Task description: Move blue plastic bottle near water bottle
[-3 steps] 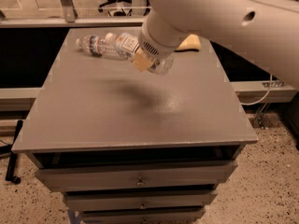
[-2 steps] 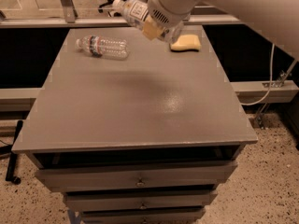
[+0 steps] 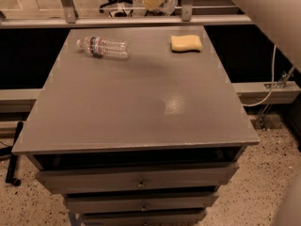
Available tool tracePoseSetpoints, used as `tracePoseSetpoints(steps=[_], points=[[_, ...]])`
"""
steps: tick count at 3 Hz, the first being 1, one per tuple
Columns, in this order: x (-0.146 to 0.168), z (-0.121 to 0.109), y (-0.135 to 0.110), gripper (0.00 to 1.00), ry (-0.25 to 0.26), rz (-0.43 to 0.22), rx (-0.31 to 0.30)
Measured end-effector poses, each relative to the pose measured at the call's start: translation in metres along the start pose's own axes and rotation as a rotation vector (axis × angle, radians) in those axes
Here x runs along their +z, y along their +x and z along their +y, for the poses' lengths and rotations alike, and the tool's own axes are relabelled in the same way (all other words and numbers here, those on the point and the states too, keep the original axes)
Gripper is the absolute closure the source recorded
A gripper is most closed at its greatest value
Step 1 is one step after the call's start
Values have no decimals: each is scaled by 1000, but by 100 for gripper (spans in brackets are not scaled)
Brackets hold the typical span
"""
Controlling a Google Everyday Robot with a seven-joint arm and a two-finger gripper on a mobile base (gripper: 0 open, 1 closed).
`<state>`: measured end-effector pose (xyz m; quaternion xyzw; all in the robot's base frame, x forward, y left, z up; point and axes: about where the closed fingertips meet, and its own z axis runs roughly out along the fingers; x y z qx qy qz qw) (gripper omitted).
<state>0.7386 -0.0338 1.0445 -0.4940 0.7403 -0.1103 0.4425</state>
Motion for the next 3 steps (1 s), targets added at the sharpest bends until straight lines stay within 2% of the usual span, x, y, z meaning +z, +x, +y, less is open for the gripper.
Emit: tracePoseSetpoints(steps=[1, 2, 3], points=[[35, -15, -9, 100, -27, -38, -35], [73, -9, -17, 100, -80, -84, -56], [111, 9, -15, 100, -153, -118, -53]])
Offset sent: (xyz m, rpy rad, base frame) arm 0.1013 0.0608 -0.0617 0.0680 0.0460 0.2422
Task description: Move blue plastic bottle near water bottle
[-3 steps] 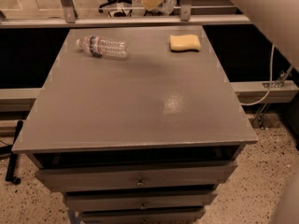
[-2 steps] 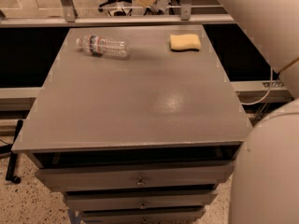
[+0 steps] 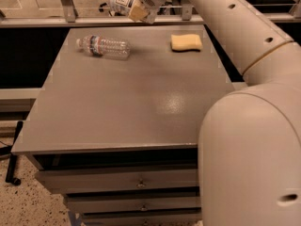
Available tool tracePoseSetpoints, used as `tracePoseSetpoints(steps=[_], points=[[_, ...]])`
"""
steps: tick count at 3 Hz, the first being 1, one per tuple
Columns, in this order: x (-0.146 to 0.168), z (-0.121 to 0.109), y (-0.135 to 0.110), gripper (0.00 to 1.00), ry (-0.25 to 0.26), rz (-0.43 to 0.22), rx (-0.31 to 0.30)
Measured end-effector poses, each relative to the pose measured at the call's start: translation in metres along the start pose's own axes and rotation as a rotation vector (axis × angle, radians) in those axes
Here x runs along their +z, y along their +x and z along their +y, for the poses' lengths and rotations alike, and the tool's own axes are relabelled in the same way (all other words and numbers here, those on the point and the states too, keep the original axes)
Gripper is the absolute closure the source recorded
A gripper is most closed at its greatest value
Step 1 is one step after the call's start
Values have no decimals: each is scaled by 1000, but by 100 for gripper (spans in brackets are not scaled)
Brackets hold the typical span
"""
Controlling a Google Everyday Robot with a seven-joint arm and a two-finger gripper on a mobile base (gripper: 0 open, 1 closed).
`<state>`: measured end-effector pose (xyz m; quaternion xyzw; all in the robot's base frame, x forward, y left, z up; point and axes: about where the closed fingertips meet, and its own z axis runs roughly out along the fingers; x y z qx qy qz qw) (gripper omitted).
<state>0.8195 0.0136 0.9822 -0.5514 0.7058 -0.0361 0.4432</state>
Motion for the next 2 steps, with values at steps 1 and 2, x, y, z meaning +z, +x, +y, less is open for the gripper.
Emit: tracePoseSetpoints(steps=[1, 2], points=[[30, 13, 13, 100, -56, -7, 18], [48, 20, 30, 100, -91, 8, 38]])
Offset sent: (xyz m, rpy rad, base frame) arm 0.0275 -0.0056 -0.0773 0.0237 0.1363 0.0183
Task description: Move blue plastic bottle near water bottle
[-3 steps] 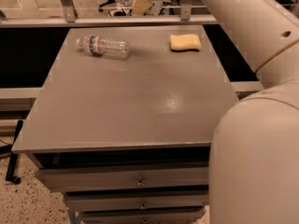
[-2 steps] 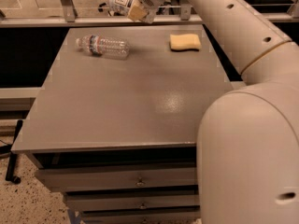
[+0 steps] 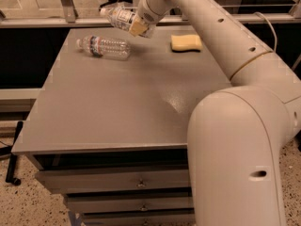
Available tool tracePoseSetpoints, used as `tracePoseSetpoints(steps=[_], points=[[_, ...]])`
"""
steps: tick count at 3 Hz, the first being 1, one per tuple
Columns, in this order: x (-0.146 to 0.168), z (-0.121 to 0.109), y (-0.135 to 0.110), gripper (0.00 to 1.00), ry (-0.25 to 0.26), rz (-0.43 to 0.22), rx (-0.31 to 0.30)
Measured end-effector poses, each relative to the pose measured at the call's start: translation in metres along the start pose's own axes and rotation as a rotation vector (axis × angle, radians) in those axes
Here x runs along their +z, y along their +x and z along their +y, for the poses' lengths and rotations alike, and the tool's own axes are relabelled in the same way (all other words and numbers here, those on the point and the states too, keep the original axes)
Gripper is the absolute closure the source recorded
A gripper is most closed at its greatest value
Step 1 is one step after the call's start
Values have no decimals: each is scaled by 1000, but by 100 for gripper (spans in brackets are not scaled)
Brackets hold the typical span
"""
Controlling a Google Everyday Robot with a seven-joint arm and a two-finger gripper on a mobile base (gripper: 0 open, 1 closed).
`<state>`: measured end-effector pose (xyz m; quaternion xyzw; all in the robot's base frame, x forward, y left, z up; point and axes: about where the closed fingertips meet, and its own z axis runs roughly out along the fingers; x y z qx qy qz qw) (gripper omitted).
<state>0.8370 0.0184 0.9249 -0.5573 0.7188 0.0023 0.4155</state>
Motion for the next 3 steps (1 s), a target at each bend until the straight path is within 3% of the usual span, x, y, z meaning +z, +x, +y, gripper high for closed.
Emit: tracePoseSetpoints(steps=[2, 3], points=[[7, 2, 41, 100, -38, 73, 26], [11, 9, 52, 85, -72, 105, 22]])
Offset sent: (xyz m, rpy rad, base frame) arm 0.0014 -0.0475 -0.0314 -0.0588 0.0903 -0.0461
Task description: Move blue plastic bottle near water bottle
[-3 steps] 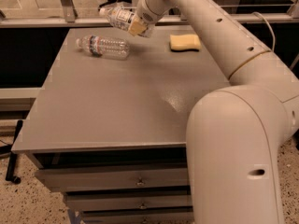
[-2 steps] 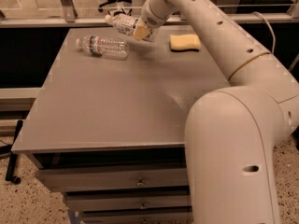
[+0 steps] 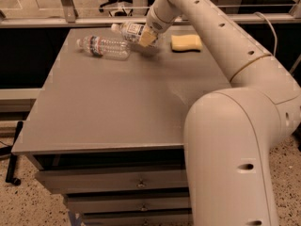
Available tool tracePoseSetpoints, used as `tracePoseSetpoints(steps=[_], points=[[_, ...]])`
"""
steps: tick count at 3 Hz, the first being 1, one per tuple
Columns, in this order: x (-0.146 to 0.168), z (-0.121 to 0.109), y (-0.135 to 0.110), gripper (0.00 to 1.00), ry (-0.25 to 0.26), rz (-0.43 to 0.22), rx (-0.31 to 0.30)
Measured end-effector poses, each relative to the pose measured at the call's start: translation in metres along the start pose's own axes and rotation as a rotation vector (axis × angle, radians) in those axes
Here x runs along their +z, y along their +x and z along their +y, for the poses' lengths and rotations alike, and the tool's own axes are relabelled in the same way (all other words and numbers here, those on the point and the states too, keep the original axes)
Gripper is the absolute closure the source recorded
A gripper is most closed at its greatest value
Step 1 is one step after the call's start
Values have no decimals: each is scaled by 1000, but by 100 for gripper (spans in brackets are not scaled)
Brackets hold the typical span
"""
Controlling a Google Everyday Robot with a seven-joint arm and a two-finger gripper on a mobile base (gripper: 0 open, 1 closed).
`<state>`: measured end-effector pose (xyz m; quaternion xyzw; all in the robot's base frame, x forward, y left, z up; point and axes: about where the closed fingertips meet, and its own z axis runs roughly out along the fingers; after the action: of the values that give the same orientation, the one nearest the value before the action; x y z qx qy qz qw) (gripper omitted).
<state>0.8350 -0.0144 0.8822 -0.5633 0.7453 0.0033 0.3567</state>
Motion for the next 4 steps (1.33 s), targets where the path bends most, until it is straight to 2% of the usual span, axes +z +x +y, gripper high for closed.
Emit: tracePoseSetpoints(steps=[1, 3, 4], points=[[6, 5, 9, 61, -30, 31, -4], [6, 8, 18, 15, -54, 71, -7], [2, 8, 24, 0, -57, 90, -4]])
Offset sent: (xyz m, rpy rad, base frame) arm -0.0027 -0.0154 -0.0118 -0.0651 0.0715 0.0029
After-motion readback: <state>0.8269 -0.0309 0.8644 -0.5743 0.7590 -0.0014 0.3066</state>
